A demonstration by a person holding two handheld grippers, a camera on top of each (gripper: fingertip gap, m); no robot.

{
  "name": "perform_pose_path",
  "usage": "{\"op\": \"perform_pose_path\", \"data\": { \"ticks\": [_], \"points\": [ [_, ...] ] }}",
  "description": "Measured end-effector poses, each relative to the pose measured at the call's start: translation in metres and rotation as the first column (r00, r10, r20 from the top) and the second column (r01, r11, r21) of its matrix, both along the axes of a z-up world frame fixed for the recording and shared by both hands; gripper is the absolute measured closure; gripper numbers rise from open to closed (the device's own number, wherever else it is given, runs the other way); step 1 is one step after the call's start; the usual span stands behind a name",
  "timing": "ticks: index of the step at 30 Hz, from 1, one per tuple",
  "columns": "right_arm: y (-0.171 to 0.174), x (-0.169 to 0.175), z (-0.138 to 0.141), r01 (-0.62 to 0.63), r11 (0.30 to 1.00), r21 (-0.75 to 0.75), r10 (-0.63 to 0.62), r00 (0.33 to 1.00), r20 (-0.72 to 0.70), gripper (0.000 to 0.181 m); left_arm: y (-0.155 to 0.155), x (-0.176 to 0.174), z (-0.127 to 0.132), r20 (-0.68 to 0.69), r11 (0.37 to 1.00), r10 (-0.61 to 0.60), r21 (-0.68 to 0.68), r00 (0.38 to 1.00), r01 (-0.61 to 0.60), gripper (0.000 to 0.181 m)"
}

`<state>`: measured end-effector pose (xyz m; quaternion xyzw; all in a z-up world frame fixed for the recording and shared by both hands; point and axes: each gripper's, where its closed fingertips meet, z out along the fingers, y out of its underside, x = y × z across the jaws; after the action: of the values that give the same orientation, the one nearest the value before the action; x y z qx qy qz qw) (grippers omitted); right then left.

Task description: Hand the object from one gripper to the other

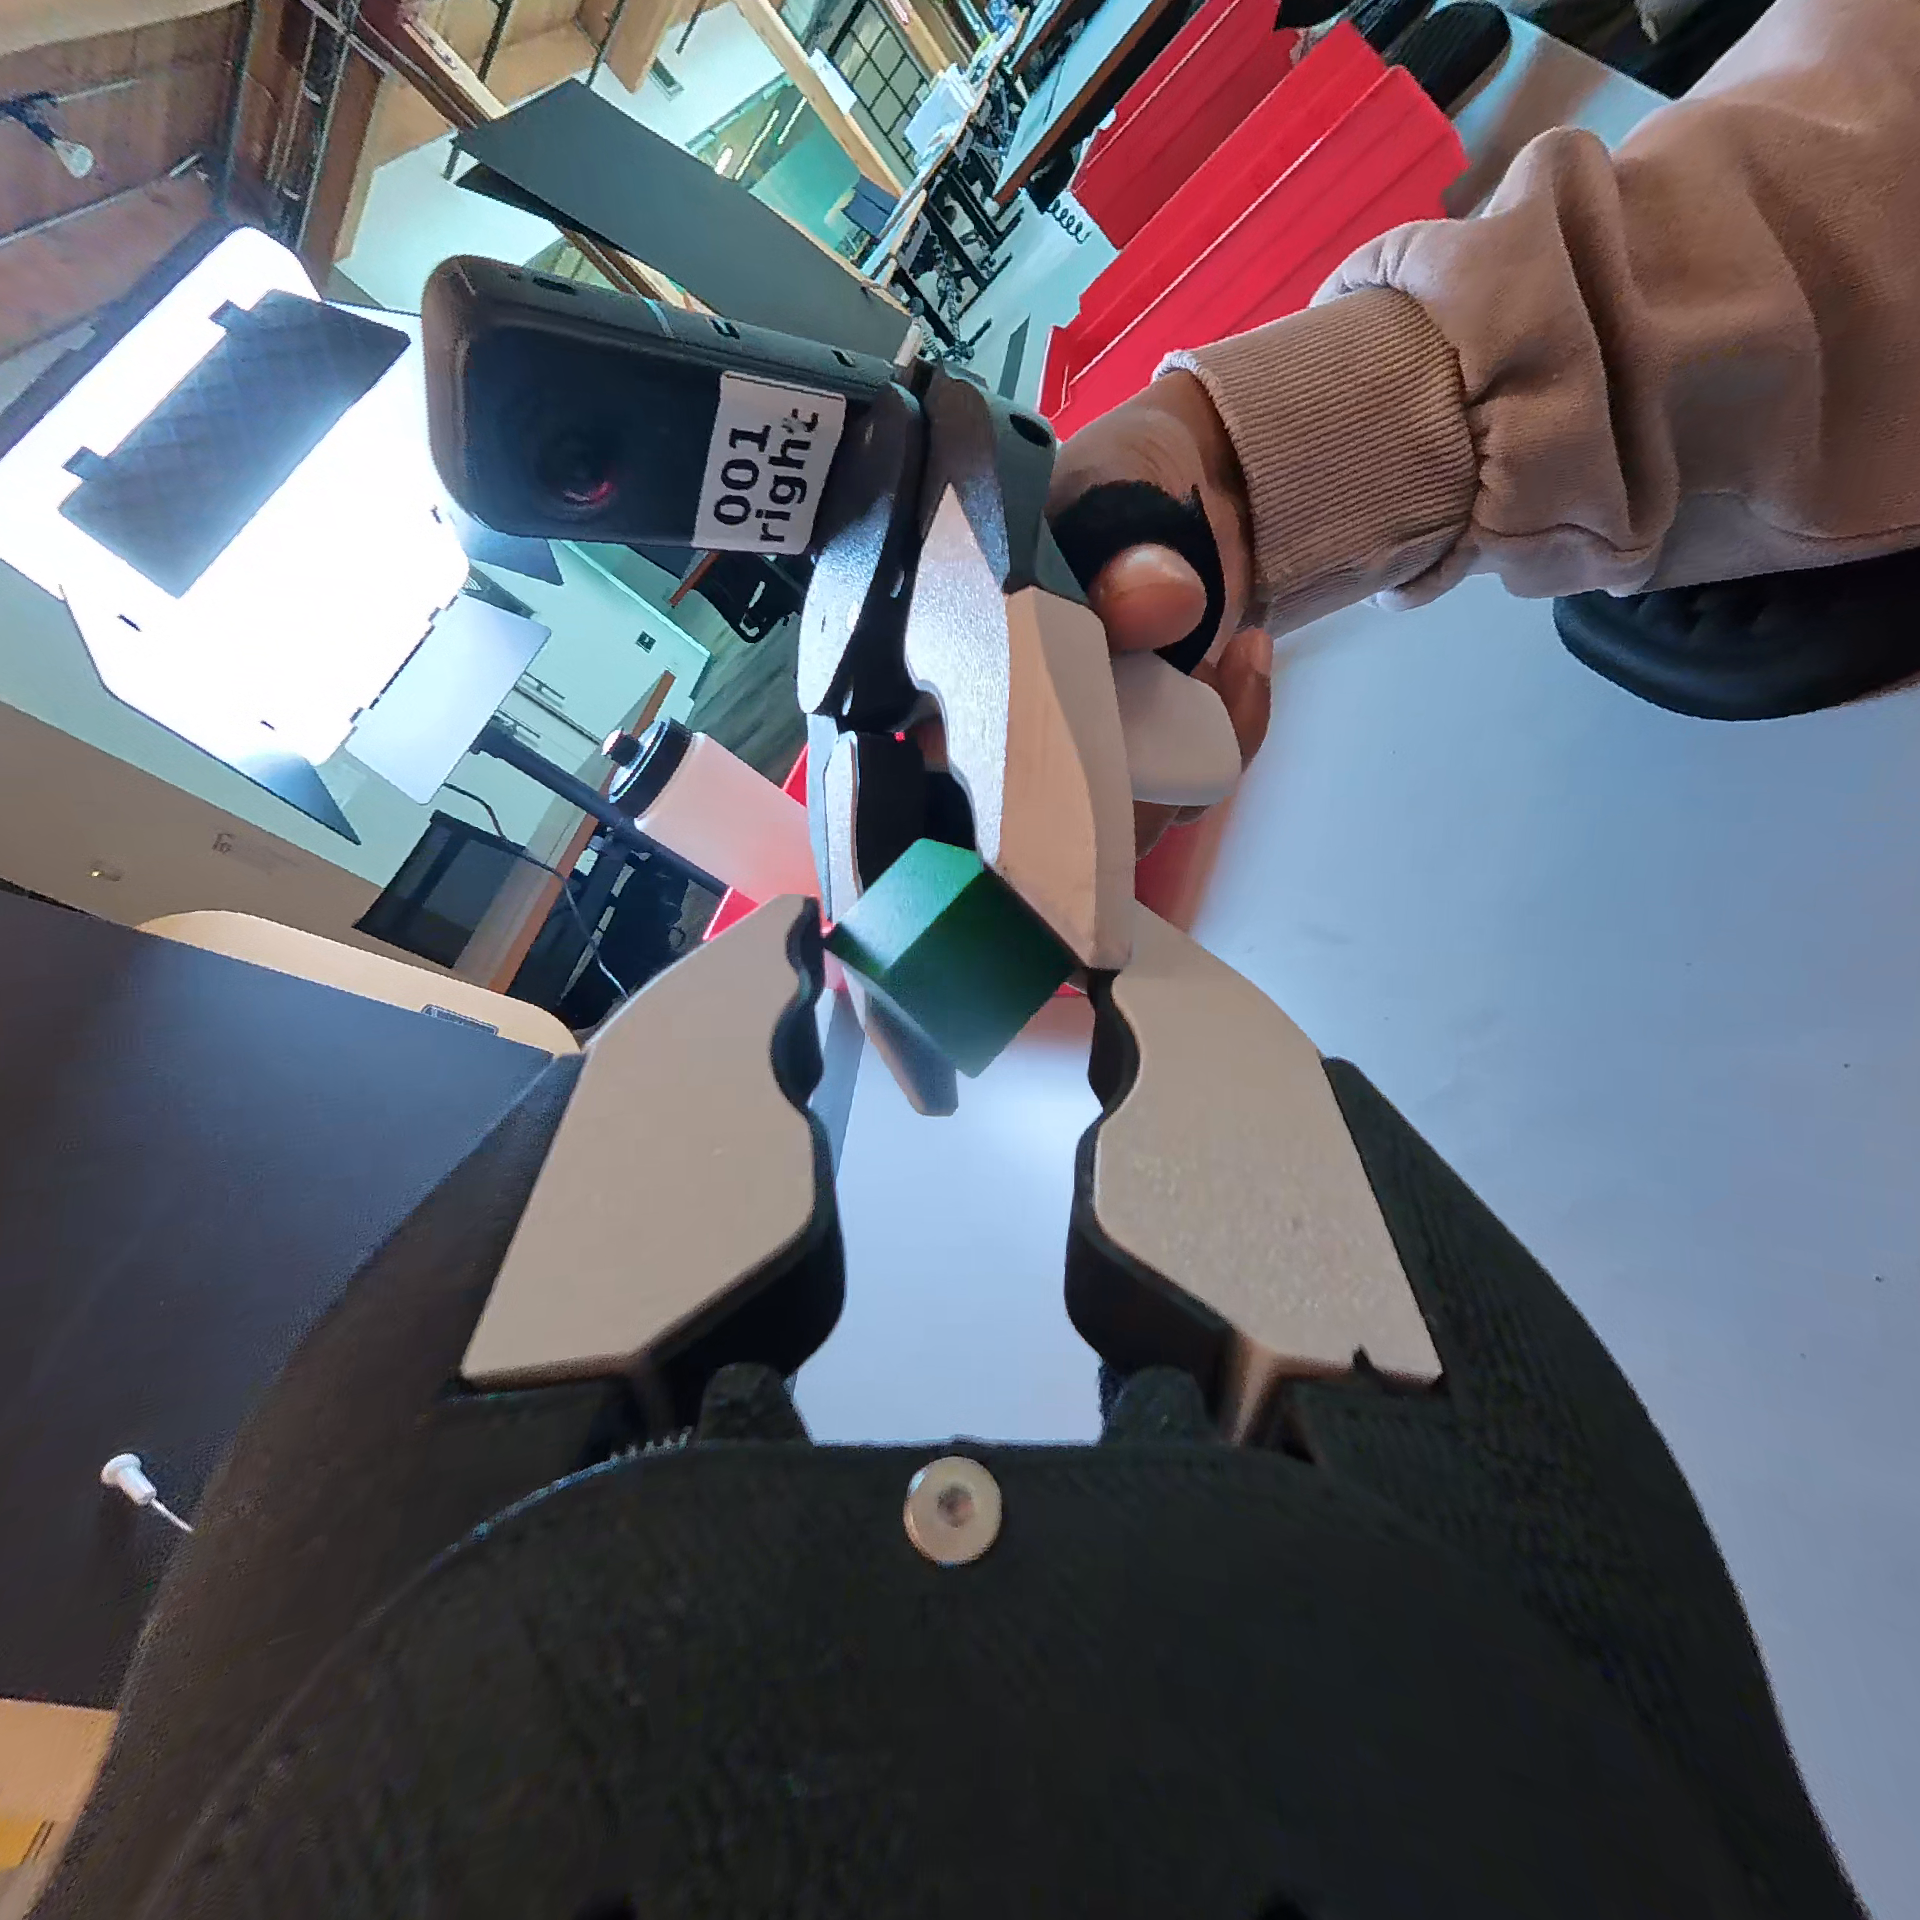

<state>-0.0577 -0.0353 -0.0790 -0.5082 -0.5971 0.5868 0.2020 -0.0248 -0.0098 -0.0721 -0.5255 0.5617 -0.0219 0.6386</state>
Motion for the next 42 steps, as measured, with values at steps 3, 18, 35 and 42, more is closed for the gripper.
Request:
{"op": "perform_pose_path", "data": {
  "ticks": [3,18,35,42],
  "points": [
    [0.000,-0.001,0.000,0.002,1.000,0.004,-0.002,1.000,-0.002,0.136,0.001,-0.001,0.000,-0.009,1.000,0.008,0.006,1.000,-0.008,0.135],
    [0.031,0.022,0.064,0.376,0.819,0.434,-0.151,0.870,-0.469,0.125,0.006,-0.026,0.047,0.475,0.941,0.012,-0.304,0.880,0.152,0.136],
    [0.018,-0.003,0.072,0.653,0.213,0.727,-0.086,0.753,-0.652,0.129,-0.008,-0.010,0.070,0.873,0.409,0.200,-0.487,0.444,0.772,0.136],
    [0.021,-0.008,0.076,0.687,0.407,0.601,-0.208,0.711,-0.672,0.133,-0.004,-0.007,0.071,0.914,0.462,0.206,-0.405,0.349,0.789,0.136]
  ]
}}
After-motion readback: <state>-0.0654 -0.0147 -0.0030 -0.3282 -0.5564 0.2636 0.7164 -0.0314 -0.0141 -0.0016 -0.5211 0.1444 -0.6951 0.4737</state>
